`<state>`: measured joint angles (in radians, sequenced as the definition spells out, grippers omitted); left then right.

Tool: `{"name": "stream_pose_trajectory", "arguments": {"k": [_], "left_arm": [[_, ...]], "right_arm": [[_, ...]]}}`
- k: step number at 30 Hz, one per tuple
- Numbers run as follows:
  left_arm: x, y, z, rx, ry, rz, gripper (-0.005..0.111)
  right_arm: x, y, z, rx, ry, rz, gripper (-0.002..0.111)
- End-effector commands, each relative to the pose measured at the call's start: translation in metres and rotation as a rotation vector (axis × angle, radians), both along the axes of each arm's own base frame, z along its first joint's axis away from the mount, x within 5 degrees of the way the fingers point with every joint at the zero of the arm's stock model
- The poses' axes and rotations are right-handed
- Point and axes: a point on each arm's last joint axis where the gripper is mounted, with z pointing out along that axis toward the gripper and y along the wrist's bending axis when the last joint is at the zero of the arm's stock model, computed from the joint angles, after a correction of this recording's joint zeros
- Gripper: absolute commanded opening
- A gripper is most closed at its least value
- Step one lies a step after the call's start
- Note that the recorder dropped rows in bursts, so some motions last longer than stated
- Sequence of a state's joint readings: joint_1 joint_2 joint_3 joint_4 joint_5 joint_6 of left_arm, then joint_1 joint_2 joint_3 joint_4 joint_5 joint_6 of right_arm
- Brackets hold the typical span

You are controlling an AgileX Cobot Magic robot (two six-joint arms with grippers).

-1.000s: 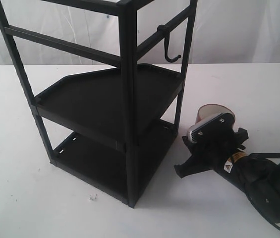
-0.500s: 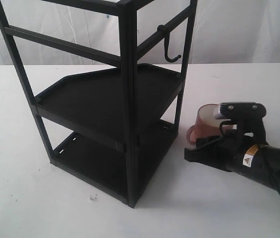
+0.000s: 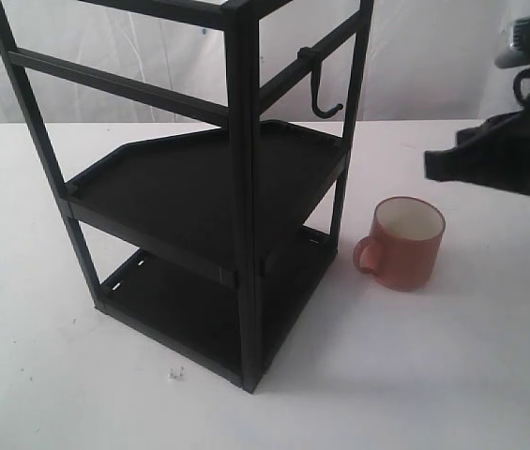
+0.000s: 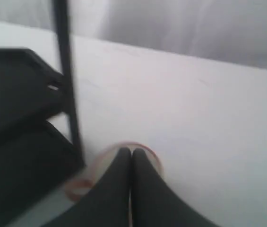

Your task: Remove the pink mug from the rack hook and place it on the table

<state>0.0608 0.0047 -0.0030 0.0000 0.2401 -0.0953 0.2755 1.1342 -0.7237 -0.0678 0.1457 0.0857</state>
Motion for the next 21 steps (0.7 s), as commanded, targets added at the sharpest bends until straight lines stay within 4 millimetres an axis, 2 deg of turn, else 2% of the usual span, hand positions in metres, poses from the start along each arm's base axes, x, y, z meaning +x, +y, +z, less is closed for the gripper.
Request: {"name": "stream_pose_trajectory", "arguments": {"k": [1, 5, 8, 11, 12, 16, 18, 21], "left_arm": [[0.000, 0.000, -0.001, -0.002, 0.005, -0.005, 0.000], [0.000, 0.000, -0.001, -0.002, 0.005, -0.005, 0.000], [0.000, 0.000, -0.001, -0.002, 0.005, -0.005, 0.000], [0.000, 0.000, -0.001, -0.002, 0.005, -0.005, 0.000], [0.000, 0.000, -0.001, -0.002, 0.005, -0.005, 0.000], [0.000, 0.000, -0.001, -0.002, 0.005, -0.005, 0.000], [0.000, 0.000, -0.001, -0.002, 0.005, -0.005, 0.000], [0.000, 0.000, -0.001, -0.002, 0.005, -0.005, 0.000]], "right_arm": [[0.027, -0.053, -0.013, -0.127, 0.423, -0.215, 0.000], [0.026, -0.089, -0.045, -0.137, 0.774, -0.347, 0.000], [0.020, -0.096, -0.058, -0.126, 0.798, -0.370, 0.000], [0.007, -0.093, -0.049, -0.089, 0.552, -0.369, 0.000], [-0.003, -0.090, -0.041, -0.065, 0.407, -0.370, 0.000], [-0.039, -0.085, -0.011, 0.000, 0.043, -0.379, 0.000], [-0.058, -0.083, 0.001, 0.094, -0.043, -0.413, 0.000], [-0.080, -0.081, 0.022, 0.110, -0.174, -0.407, 0.000]]}}
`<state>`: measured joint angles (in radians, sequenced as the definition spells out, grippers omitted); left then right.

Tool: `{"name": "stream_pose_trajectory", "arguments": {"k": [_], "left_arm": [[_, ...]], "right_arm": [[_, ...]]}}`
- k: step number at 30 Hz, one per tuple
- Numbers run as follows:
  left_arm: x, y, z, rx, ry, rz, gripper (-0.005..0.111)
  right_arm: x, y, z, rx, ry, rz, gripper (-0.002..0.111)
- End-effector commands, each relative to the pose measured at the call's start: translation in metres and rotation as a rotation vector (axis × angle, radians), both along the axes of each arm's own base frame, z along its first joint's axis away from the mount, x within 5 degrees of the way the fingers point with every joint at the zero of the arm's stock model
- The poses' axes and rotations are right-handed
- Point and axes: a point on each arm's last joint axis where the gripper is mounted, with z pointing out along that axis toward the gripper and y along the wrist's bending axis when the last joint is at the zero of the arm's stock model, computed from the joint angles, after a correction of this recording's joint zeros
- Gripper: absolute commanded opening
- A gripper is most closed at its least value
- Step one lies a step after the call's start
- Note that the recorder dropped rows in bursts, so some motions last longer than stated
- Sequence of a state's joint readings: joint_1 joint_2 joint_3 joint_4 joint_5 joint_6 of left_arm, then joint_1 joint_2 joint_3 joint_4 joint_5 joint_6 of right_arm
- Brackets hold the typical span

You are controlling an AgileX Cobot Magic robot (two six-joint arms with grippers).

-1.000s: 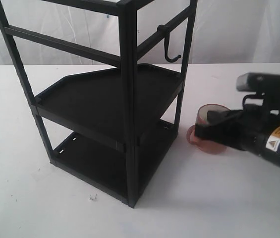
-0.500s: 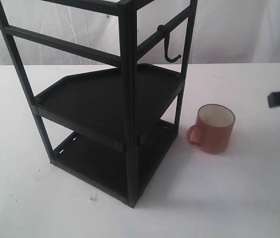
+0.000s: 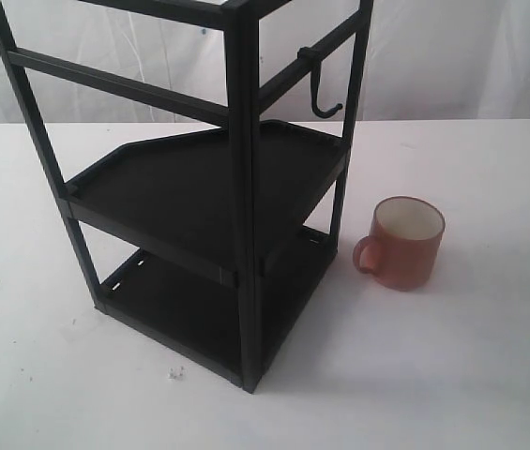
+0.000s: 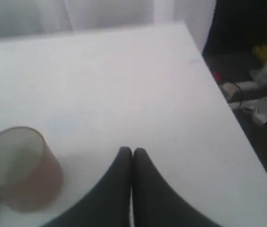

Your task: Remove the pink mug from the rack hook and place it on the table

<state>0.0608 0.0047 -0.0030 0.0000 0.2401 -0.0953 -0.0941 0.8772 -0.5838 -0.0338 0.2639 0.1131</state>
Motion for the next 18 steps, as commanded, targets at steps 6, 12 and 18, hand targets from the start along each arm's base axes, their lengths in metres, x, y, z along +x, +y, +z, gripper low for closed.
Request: {"name": "stream_pose_trajectory", "arguments": {"k": [6, 12, 18], "left_arm": [[0.000, 0.000, -0.001, -0.002, 0.005, -0.005, 0.000], [0.000, 0.000, -0.001, -0.002, 0.005, -0.005, 0.000], [0.000, 0.000, -0.001, -0.002, 0.005, -0.005, 0.000]], "right_arm": [[-0.080, 0.007, 0.056, -0.006, -0.444, -0.012, 0.000], [-0.112, 0.010, 0.068, -0.032, -0.582, -0.007, 0.000], [-0.139, 0.012, 0.067, -0.058, -0.661, -0.026, 0.000]]}}
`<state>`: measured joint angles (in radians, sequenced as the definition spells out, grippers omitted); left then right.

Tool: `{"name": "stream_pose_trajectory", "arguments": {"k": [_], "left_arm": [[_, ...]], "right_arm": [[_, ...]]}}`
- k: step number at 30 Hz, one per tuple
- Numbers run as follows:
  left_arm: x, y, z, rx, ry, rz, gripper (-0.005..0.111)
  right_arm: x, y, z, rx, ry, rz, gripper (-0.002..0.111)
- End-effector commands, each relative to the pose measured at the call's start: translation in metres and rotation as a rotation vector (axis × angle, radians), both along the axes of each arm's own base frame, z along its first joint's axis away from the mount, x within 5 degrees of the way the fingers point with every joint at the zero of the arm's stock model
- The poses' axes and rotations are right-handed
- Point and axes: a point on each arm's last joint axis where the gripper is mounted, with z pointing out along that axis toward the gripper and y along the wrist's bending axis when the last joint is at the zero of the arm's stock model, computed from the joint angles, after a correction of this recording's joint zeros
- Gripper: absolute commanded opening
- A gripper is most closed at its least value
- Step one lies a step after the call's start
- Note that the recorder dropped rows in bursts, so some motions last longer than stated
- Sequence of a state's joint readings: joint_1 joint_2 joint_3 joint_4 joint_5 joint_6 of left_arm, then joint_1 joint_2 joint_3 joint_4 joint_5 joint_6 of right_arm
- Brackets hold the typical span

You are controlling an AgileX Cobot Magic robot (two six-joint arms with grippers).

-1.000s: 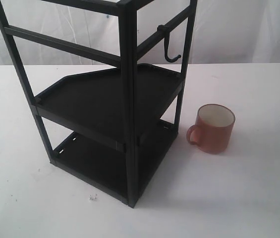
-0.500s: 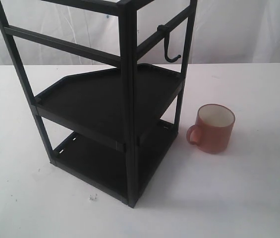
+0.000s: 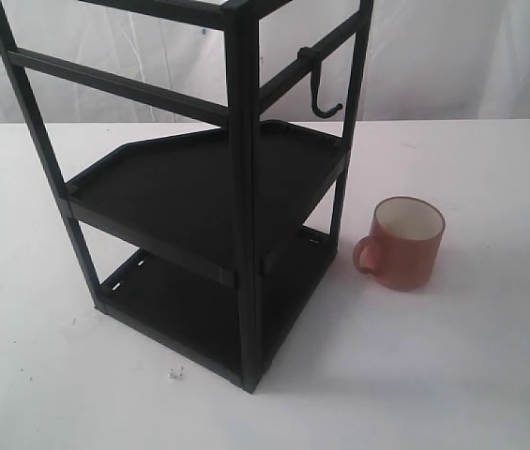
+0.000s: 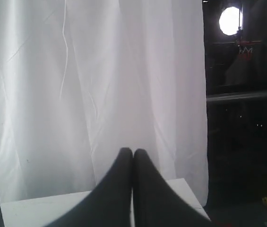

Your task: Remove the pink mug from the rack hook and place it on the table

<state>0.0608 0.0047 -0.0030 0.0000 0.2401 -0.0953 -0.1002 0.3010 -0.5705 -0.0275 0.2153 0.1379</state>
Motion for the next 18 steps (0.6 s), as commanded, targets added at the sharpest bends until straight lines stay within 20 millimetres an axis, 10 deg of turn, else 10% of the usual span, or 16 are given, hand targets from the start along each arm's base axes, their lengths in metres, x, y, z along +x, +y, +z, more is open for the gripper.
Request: {"name": "stream_pose_trajectory", "arguments": {"k": [1, 10, 18], "left_arm": [[0.000, 0.000, -0.001, -0.002, 0.005, -0.005, 0.000], [0.000, 0.000, -0.001, -0.002, 0.005, -0.005, 0.000], [0.000, 0.000, -0.001, -0.002, 0.005, -0.005, 0.000]], "right_arm": [[-0.027, 0.001, -0.007, -0.075, -0.066, -0.048, 0.000], [-0.032, 0.008, -0.051, -0.262, -0.361, 0.032, 0.000], [-0.003, 0.005, -0.151, -0.143, 0.058, 0.066, 0.000]]}}
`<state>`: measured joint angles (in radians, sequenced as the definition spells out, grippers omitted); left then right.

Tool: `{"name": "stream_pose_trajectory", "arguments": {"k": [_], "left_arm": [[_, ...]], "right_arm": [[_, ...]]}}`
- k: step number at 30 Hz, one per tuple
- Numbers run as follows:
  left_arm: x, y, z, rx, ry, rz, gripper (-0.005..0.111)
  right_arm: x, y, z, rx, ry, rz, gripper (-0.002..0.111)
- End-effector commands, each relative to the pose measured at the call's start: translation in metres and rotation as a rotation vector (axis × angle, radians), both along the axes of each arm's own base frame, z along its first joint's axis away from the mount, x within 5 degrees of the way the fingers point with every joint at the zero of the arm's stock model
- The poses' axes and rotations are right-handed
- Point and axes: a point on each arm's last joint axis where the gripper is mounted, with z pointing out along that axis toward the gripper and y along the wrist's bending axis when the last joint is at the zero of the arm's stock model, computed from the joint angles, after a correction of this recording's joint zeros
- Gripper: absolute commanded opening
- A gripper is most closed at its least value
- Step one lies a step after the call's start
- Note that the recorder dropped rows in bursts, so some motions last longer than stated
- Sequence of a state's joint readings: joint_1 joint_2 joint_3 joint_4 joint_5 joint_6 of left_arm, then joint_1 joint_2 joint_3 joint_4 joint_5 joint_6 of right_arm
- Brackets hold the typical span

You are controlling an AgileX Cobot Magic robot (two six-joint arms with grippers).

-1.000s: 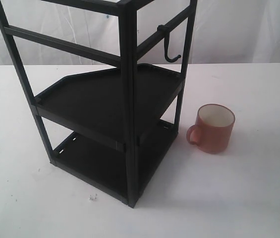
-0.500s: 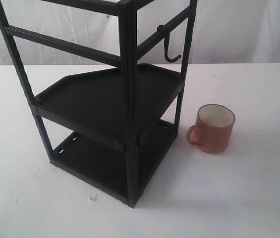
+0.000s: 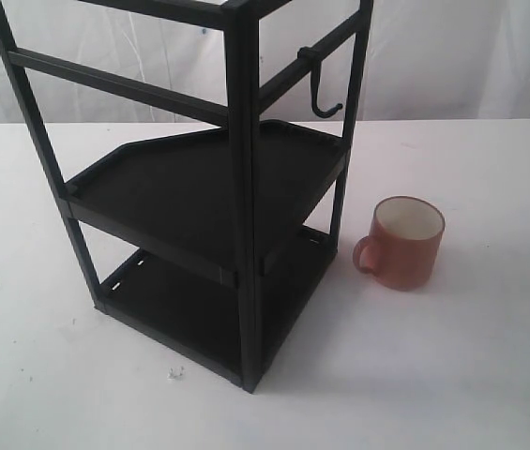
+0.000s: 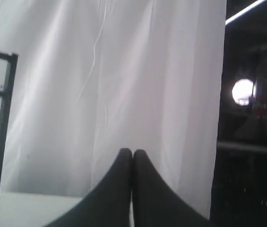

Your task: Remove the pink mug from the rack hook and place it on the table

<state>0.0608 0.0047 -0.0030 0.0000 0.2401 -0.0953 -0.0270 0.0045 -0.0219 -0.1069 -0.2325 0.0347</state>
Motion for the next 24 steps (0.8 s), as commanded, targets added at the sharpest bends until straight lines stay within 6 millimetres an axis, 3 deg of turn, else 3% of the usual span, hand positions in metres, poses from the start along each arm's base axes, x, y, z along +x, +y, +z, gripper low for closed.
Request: {"name": "stream_pose_trajectory", "arguments": {"k": [1, 2, 3, 6, 11, 24], "left_arm": [[0.000, 0.000, -0.001, -0.002, 0.005, -0.005, 0.000], [0.000, 0.000, -0.001, -0.002, 0.005, -0.005, 0.000], [0.000, 0.000, -0.001, -0.002, 0.005, -0.005, 0.000], [0.000, 0.000, -0.001, -0.002, 0.005, -0.005, 0.000], [0.000, 0.000, -0.001, -0.002, 0.005, -0.005, 0.000], [0.000, 0.000, -0.001, -0.002, 0.005, -0.005, 0.000]], "right_arm": [[0.005, -0.003, -0.043, 0.022, 0.420, -0.029, 0.000], [0.004, -0.004, -0.054, 0.025, 0.545, -0.037, 0.000], [0.002, -0.004, -0.060, -0.102, 0.606, -0.047, 0.000], [0.003, -0.003, -0.058, -0.204, 0.585, -0.037, 0.000], [0.003, 0.001, -0.056, -0.065, 0.568, 0.005, 0.000], [0.003, 0.000, -0.056, -0.015, 0.557, -0.010, 0.000]]}}
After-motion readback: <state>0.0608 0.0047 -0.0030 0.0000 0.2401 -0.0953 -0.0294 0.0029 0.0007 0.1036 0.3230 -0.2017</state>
